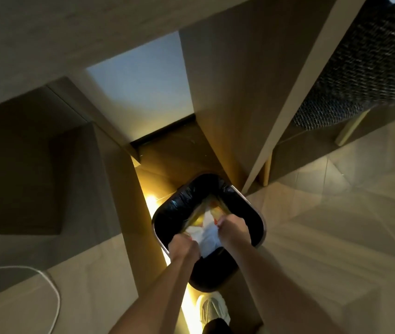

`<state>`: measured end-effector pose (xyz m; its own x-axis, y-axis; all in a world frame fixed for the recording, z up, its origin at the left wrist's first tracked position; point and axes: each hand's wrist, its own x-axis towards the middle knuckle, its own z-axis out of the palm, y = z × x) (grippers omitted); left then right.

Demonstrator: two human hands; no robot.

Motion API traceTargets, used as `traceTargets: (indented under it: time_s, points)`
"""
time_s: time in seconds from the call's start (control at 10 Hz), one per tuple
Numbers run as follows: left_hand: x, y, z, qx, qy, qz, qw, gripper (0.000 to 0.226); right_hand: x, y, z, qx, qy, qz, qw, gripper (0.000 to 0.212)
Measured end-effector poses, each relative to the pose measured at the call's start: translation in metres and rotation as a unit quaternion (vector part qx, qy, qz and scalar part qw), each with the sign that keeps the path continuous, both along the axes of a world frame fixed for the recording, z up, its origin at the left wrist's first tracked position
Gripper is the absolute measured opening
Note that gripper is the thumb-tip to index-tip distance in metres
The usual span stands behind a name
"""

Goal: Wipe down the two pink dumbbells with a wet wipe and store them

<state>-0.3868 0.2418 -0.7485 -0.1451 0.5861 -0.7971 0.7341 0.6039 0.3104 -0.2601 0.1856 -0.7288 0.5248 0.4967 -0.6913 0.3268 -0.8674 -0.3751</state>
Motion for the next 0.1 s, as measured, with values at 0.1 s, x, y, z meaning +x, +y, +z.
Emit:
traceTargets:
  time_s: [0.1]
  points:
    - [0.0069,0.0007,-0.0007,-0.024,0.041,-0.023,0.999,0.029,0.0083,0.0026,-0.0046,-0.021,0.023,0.006,0.999,0.031]
